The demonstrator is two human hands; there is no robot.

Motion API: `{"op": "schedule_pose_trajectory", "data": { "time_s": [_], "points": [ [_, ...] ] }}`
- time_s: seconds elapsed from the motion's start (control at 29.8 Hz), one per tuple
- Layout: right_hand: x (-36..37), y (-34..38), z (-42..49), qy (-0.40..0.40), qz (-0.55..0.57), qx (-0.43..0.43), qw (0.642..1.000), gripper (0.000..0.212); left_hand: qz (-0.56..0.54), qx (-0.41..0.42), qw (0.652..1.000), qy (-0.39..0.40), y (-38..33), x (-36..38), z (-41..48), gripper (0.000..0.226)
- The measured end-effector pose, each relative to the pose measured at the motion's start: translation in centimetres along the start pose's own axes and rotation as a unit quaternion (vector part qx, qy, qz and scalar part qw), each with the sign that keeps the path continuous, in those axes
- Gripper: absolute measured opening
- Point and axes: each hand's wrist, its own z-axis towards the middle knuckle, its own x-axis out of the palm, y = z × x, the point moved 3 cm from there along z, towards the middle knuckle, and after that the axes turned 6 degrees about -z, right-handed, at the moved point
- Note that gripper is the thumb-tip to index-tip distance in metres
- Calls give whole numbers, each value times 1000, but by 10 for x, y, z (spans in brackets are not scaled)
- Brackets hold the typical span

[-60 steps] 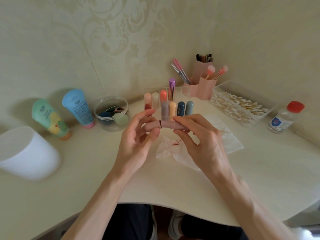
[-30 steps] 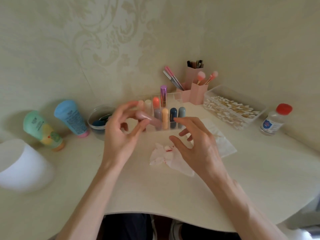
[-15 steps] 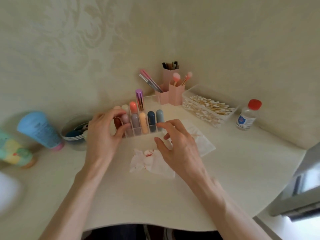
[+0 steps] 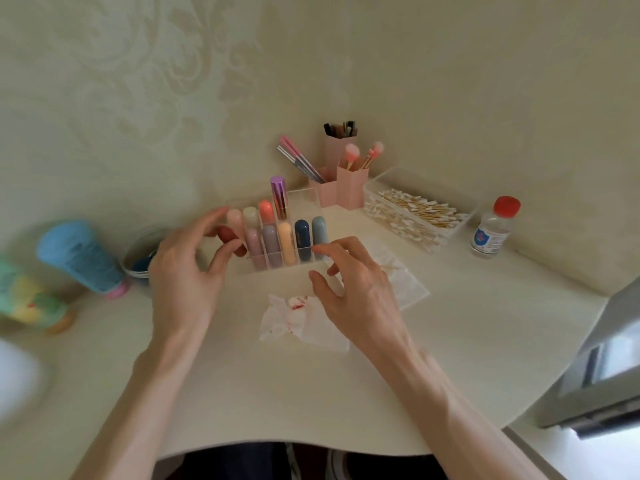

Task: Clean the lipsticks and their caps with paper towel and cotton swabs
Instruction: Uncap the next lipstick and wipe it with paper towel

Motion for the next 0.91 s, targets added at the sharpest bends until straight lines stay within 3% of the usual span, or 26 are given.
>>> {"op": "schedule_pose_trajectory", "data": {
  "time_s": [0.1, 0.2, 0.27, 0.37, 0.47, 0.54, 0.64, 0.7, 0.91],
  "points": [
    [-3, 3, 0, -39, 51, 7, 998, 30, -144, -60, 987, -42, -7, -12, -6, 28],
    [-3, 16, -1, -15, 113, -37, 993, 37, -290, -123, 949, 1, -20, -14, -21, 23],
    [0, 25, -3, 8, 125, -79, 989, 40, -328, -140, 934, 36, -27, -11, -32, 23],
    [6, 28, -5, 6, 119, -120, 986, 22, -352, -160, 921, 49, -30, -7, -44, 23],
    [6, 21, -6, -4, 86, -124, 989, 14, -398, -210, 891, -54, -21, -13, -48, 21],
    [4, 17, -6, -7, 91, -108, 990, 14, -390, -222, 888, -100, -8, -24, -46, 23],
    [3, 17, -4, -1, 93, -80, 992, 17, -276, -209, 938, 16, 7, -26, -49, 21],
    [4, 20, -4, -3, 88, -74, 993, 18, -202, -216, 952, 82, 15, -21, -56, 24],
    [8, 20, -5, 4, 59, -82, 995, 16, -125, -200, 965, 115, 24, -11, -59, 41]
  ]
}}
